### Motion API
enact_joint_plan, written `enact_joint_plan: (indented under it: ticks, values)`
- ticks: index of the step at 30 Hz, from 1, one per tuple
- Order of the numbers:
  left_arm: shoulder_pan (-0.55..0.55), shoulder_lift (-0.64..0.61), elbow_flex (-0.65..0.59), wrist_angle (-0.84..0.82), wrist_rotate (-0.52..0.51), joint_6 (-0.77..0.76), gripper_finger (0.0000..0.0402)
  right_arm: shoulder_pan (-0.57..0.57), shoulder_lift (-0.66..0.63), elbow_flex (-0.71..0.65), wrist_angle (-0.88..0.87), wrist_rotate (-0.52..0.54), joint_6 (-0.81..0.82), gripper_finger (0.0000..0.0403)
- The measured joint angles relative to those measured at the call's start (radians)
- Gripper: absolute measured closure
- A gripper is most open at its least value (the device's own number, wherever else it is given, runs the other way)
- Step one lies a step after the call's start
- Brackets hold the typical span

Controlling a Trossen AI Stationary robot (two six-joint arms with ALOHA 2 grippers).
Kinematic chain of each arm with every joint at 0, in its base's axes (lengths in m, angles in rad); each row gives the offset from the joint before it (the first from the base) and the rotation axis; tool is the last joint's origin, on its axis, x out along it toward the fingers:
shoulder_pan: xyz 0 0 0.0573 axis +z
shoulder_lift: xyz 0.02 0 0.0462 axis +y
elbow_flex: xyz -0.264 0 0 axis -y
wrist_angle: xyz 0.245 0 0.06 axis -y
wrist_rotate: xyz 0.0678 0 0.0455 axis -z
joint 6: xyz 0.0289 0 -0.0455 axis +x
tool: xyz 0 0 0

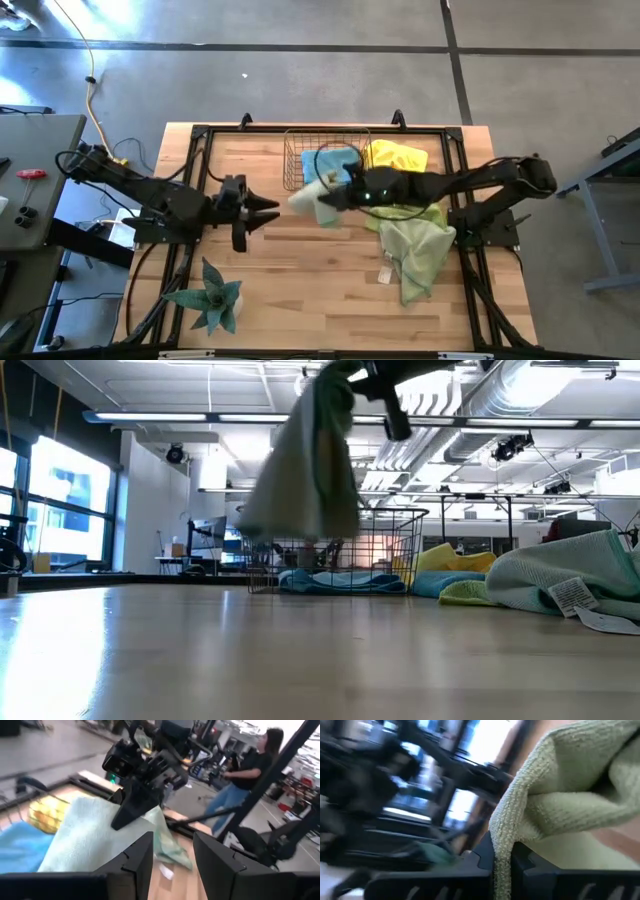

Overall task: Fold microfiber towels
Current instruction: Stack the left light green towel on top of the blue towel in the wire basket

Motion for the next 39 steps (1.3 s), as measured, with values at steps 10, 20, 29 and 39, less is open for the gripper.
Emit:
enact_joint_plan:
  ticks: [10,20,29,39]
  values:
    - [0.065,-0.024,-0.001,0.015,-0.072,0.173,0.0271,-0.223,0.001,0.000,0.081,-0.040,-0.032,0.0403]
    - [0.239,-0.086,-0.001,0.076,-0.070,0.334,0.0271,-0.343,0.007,0.000,0.082,-0.033,-0.077,0.0403]
    - [0.366,-0.173,0.000,0.084,-0.004,0.383,0.0271,-0.361,0.127,0.001,0.169,-0.014,-0.050,0.0403]
    - [0.431,-0.191,0.000,0.051,0.023,0.383,0.0271,-0.384,0.198,0.002,0.253,-0.037,-0.058,0.0403]
